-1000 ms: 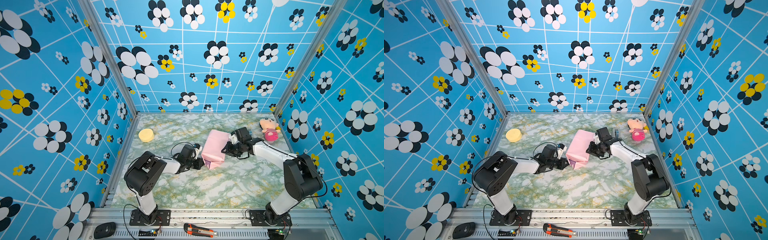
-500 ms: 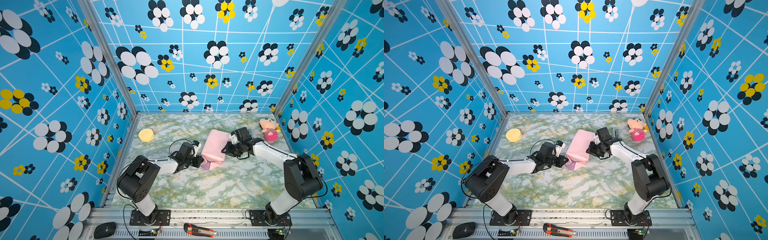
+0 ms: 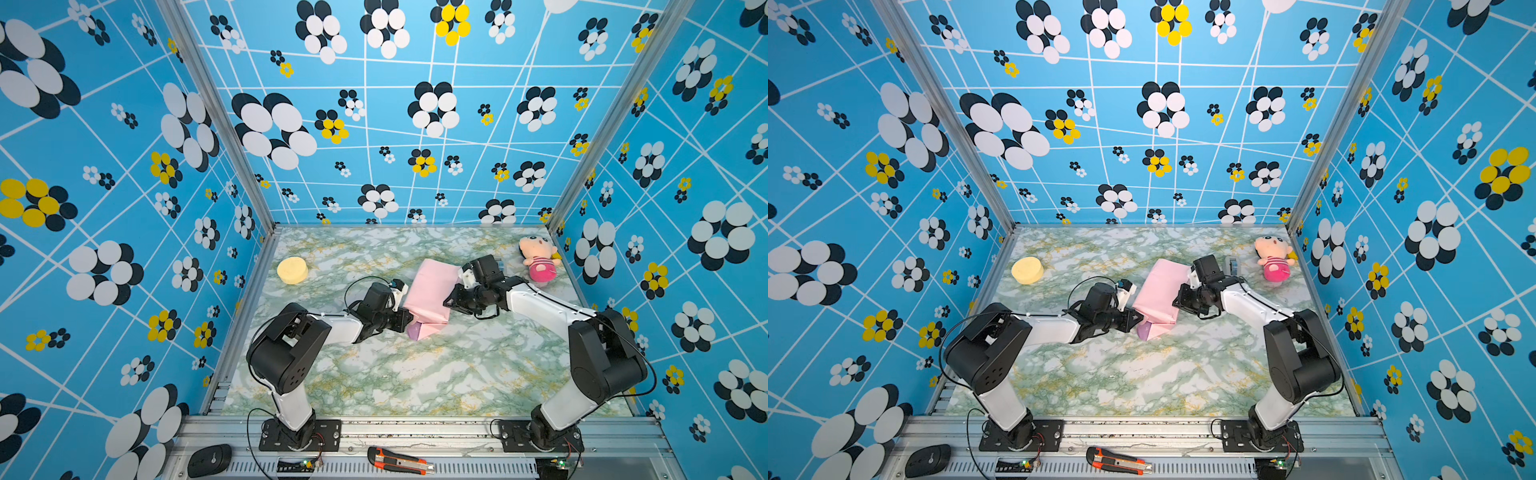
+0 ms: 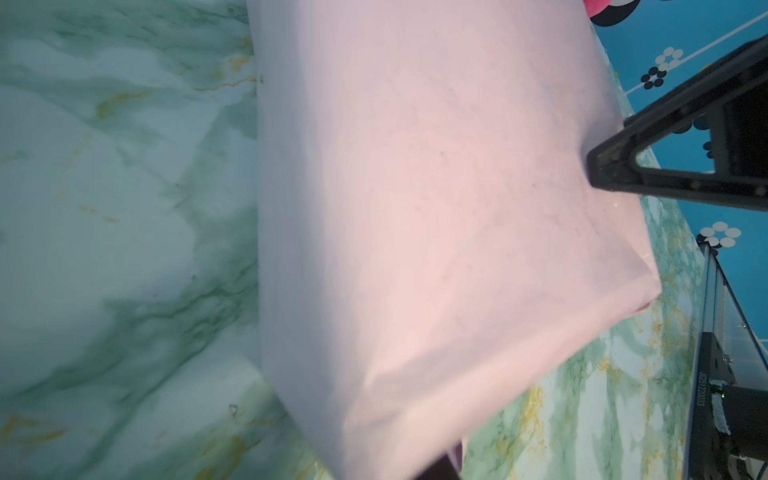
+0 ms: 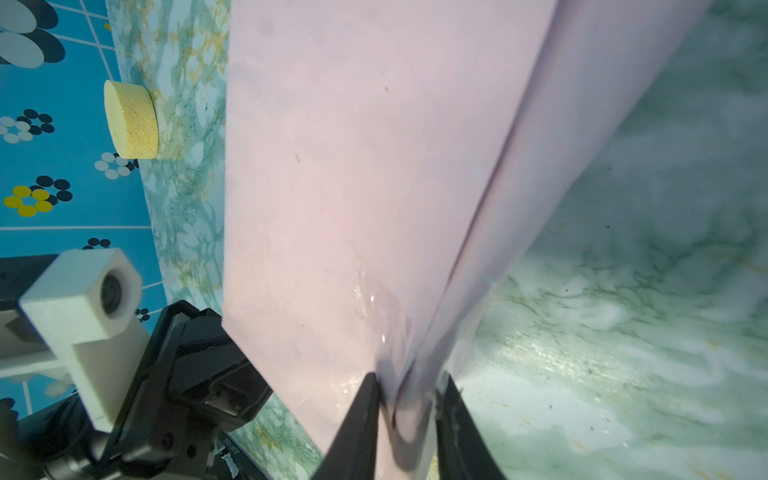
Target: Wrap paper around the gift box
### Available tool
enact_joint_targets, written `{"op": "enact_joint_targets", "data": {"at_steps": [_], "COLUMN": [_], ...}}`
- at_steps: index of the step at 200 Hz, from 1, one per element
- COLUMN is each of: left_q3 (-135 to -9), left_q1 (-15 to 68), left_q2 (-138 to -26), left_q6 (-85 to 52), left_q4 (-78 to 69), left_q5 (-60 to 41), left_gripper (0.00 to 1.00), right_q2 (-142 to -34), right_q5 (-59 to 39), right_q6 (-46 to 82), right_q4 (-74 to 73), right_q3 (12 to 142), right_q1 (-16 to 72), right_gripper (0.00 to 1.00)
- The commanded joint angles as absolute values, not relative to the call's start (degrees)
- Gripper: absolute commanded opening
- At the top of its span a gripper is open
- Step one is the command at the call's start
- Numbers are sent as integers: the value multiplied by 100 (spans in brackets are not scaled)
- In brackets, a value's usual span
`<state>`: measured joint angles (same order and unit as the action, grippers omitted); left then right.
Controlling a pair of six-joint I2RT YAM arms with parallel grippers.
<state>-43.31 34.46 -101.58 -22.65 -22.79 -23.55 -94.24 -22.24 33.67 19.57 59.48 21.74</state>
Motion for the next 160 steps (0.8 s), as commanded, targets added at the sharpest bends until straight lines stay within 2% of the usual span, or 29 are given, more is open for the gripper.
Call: {"op": "enact_joint_targets", "data": {"at_steps": [1,97,160], "left_q3": [-4459,-3835,-3625], "left_q1": [3557,3705,3551], "left_q2": [-10428,-10370,-10368], "left_q6": [-2360,-2437,-2489], "left_q4": [-2658,-3275,-3309], "left_q5": [-2221,-1170,-1168], "left_gripper": [8,16,16], "right_q2": [-9338,-9242,-9109], "right_q5": [-2101,-2083,-2022], "right_q6": [3304,3296,3257], "right_q4": [2242,2224,2261], "right_q3": [5816,5783,5763], "right_q1": [2250,2261,2267], "right_gripper": [26,26,26]}}
